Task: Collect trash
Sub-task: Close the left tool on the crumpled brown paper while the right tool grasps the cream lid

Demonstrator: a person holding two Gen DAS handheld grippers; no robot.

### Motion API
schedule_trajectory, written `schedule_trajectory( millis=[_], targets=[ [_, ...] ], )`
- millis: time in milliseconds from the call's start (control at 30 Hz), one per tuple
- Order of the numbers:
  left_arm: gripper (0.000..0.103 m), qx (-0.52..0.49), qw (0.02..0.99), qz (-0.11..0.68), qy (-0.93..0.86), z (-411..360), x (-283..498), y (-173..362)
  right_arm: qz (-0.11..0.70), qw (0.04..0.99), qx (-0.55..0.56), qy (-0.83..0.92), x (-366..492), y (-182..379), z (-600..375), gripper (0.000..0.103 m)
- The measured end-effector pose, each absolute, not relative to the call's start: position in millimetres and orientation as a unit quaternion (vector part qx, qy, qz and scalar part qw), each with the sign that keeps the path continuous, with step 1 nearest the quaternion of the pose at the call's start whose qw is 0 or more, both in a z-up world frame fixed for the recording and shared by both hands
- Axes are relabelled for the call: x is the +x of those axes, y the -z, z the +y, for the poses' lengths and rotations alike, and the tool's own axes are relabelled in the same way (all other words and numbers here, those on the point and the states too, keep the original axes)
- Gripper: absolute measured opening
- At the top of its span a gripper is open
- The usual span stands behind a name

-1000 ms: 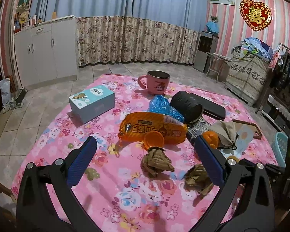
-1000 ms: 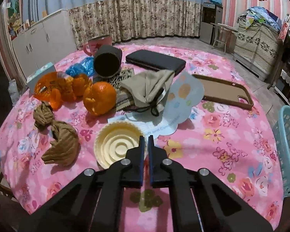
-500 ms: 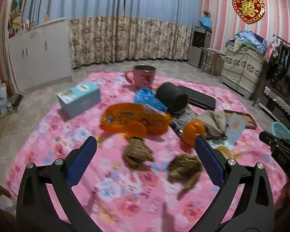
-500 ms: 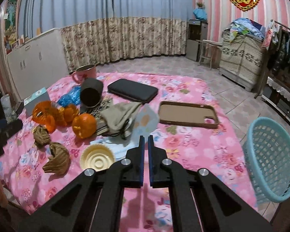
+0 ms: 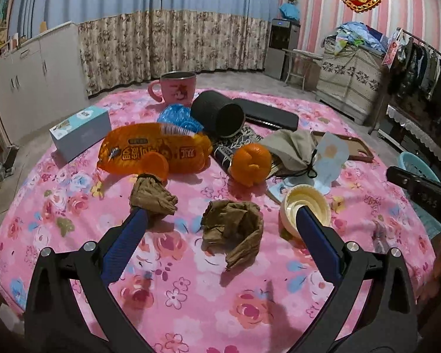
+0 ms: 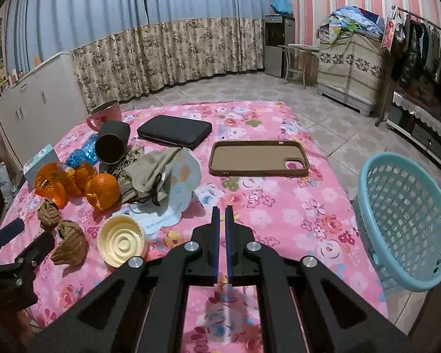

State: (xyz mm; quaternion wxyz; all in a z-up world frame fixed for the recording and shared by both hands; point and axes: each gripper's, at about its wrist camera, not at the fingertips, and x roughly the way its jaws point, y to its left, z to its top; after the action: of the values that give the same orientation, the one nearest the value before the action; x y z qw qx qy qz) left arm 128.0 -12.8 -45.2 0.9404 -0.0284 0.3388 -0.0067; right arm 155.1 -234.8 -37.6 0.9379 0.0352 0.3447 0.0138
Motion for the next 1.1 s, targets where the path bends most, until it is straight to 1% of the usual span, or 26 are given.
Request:
schedule_trajectory(
  millis=[433,467,500,533,600,633,700,733,900,1067,1100],
  targets=[
    [0.098,-0.009,0.93,0.369,0.005,-21,148,64,0.35,0.935,0.05,-0.018,156,38,-239,0.004],
    [0.096,-0.008,0.929,0.369,0.007,-21,149,65,0.352,0.935,0.051,-0.019,157,38,-239,0.004],
    [0.09,-0.008,0.929,0.369,0.009,-22,150,65,0.352,0.934,0.051,-0.019,157,39,-239,0.004],
    [0.086,-0.007,0.929,0.37,0.015,-22,151,66,0.354,0.934,0.051,-0.02,157,40,-238,0.004],
    [0.072,-0.009,0.926,0.375,0.029,-22,153,67,0.356,0.933,0.053,-0.023,157,42,-236,0.004],
    [0.069,-0.011,0.925,0.378,0.033,-23,154,68,0.357,0.932,0.054,-0.025,157,43,-235,0.004],
    [0.054,-0.014,0.922,0.386,0.042,-22,155,71,0.358,0.932,0.055,-0.03,156,45,-233,0.004],
    [0.049,-0.018,0.919,0.392,0.048,-22,156,72,0.361,0.931,0.054,-0.035,156,46,-230,0.004],
    [0.04,-0.028,0.918,0.391,0.054,-13,160,68,0.369,0.927,0.052,-0.052,158,53,-218,0.005],
    [0.038,-0.04,0.925,0.376,0.034,10,166,57,0.377,0.923,0.04,-0.064,161,60,-201,0.007],
    [0.038,-0.04,0.927,0.373,0.029,16,167,54,0.38,0.922,0.041,-0.067,162,62,-198,0.017]
  ],
)
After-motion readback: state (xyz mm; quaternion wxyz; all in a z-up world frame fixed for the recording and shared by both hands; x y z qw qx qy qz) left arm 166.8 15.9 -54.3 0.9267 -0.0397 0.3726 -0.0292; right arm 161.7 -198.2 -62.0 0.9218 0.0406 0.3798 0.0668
